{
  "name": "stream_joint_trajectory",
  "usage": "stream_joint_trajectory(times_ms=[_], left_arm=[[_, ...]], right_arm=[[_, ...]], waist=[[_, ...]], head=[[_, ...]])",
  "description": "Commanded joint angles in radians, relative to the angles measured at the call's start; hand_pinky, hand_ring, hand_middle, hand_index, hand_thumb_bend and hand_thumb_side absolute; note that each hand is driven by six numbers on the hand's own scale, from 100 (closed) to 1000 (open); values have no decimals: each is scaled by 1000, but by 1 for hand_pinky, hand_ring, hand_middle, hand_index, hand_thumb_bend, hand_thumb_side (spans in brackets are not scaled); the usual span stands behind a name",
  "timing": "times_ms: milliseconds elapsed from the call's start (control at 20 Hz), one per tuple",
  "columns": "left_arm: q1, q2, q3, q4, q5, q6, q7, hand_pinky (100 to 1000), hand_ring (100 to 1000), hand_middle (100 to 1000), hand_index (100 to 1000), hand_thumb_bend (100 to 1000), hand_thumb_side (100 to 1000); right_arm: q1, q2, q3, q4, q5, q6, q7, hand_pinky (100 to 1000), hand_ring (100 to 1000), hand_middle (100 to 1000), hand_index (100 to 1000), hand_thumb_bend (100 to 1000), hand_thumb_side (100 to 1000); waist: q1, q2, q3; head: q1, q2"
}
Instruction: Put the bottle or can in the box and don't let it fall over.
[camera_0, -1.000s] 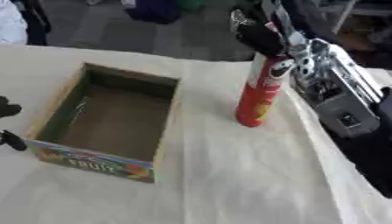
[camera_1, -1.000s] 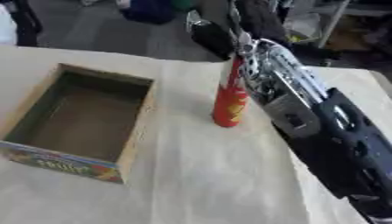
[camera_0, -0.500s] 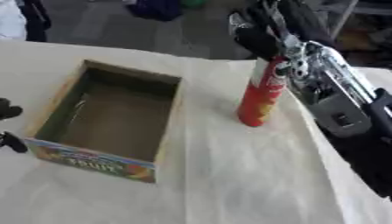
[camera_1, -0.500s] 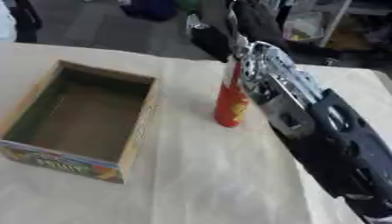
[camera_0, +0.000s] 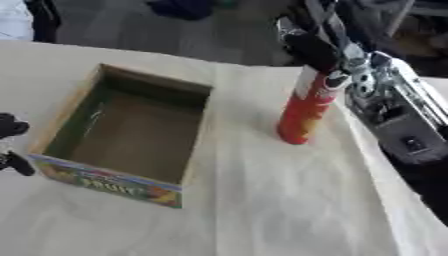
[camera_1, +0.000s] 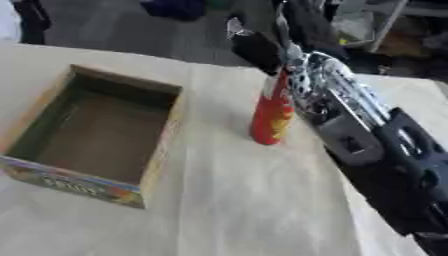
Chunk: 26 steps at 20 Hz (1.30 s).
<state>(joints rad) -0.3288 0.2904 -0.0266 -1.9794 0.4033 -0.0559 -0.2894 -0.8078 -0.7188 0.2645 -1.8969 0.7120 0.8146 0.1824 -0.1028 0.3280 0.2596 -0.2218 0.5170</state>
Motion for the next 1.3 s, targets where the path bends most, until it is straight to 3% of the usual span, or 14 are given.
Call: stream_joint_trajectory(times_ms=[50, 700, 1300], left_arm=[[-16, 22, -1, -21, -4, -3, -7, 506, 799, 721, 836, 100, 658], [-30, 26, -9, -21, -13, 0, -21, 506, 801, 722, 837, 100, 668], [-29, 25, -11, -21, -17, 5, -27, 506, 801, 721, 836, 100, 671]], right_arm=[[-18, -53, -40, -32, -12, 3, -29, 724, 931, 957, 936, 100, 845], [-43, -92, -51, 81, -77, 2, -96, 778, 981, 994, 947, 100, 892], [-19, -109, -58, 99, -97, -6, -126, 784, 956, 964, 930, 100, 904]], waist=[[3, -14, 3], [-18, 11, 45], [-19, 14, 43]], head=[[0, -14], [-19, -35], [-15, -36]])
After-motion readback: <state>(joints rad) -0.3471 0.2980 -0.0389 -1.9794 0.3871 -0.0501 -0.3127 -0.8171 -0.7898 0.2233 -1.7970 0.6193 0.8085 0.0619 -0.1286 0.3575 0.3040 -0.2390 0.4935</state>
